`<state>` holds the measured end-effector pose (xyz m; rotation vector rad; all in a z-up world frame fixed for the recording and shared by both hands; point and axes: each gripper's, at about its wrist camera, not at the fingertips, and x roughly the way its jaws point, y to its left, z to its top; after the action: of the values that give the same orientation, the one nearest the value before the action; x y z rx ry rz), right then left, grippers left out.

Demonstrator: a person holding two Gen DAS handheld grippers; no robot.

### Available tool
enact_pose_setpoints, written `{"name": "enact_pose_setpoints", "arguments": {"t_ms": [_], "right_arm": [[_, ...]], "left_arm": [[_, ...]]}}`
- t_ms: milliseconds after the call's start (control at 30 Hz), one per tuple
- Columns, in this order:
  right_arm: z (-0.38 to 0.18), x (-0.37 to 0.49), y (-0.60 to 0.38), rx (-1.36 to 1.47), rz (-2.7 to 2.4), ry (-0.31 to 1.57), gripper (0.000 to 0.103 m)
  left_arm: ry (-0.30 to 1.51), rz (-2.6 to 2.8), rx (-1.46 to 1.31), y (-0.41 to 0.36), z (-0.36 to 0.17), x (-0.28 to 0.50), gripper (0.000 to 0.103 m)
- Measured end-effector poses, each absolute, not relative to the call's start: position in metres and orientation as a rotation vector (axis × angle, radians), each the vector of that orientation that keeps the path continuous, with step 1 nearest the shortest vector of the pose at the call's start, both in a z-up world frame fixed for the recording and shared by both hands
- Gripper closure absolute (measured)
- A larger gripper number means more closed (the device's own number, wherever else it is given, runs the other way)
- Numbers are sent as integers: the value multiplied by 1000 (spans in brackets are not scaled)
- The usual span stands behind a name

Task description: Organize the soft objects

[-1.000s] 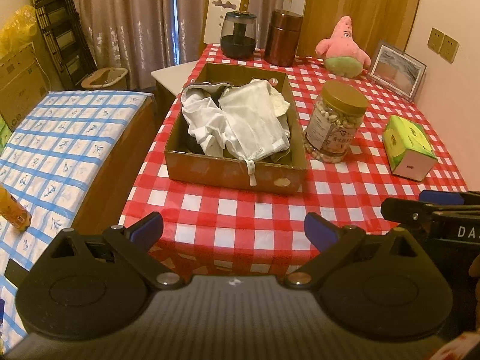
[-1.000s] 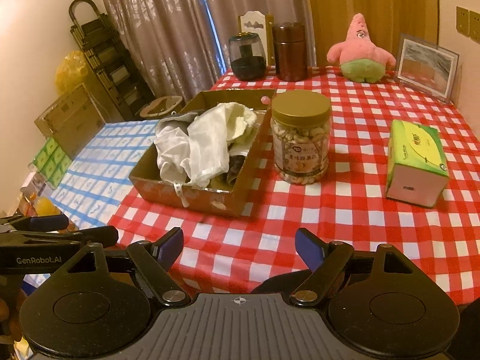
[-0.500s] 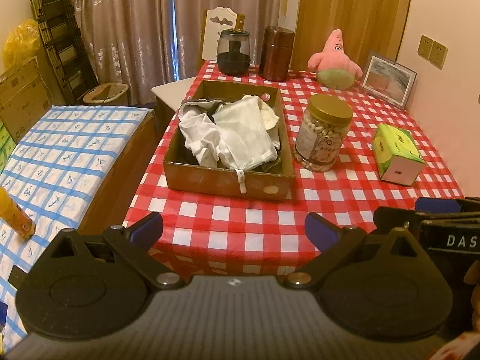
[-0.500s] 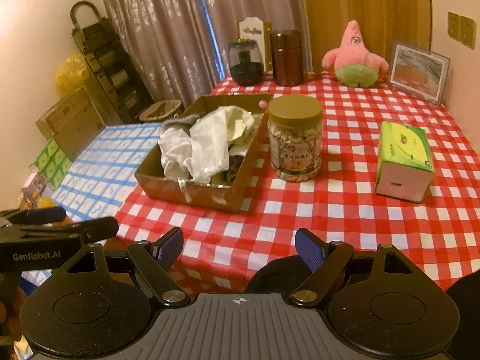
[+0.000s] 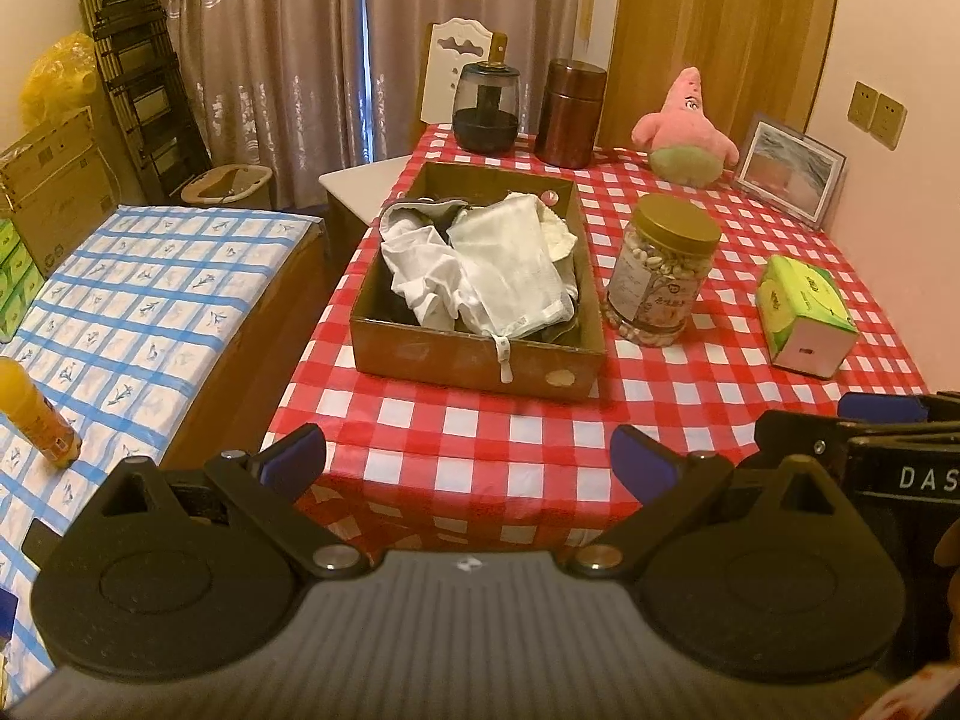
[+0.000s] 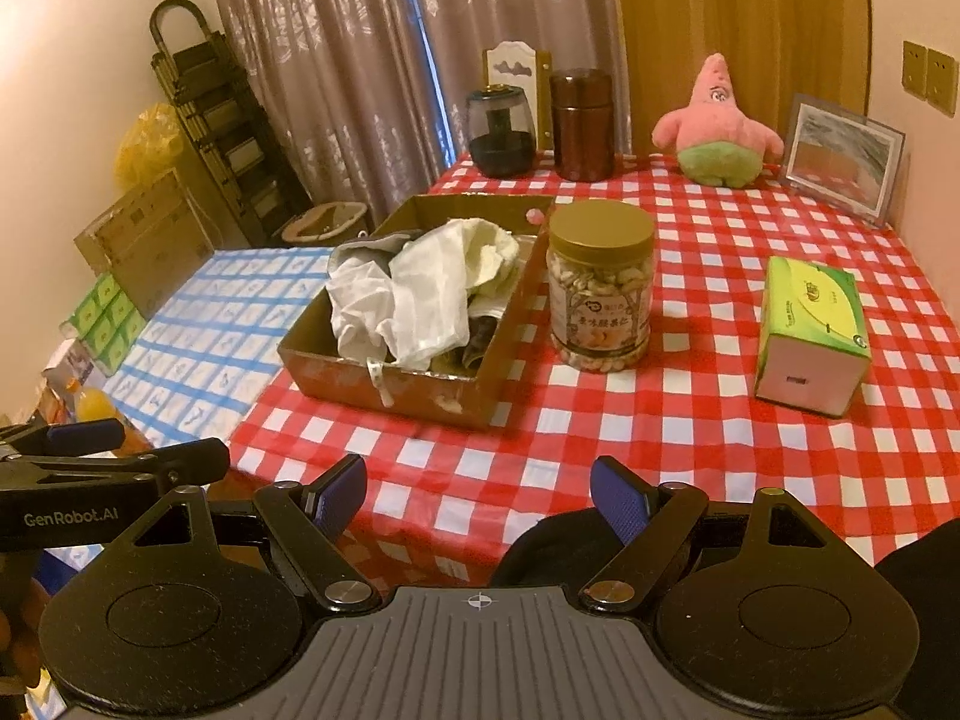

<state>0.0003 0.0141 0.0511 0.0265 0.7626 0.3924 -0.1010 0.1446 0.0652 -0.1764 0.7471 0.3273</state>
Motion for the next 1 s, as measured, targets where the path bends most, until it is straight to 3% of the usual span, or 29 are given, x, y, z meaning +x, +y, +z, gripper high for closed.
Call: {"name": "enact_pose_setpoints", "arguments": {"t_ms": [1000], "right_arm": [[49,2,12,28,391,761,22]], "left_arm": [[748,320,-173,143,66,-101,2]]}}
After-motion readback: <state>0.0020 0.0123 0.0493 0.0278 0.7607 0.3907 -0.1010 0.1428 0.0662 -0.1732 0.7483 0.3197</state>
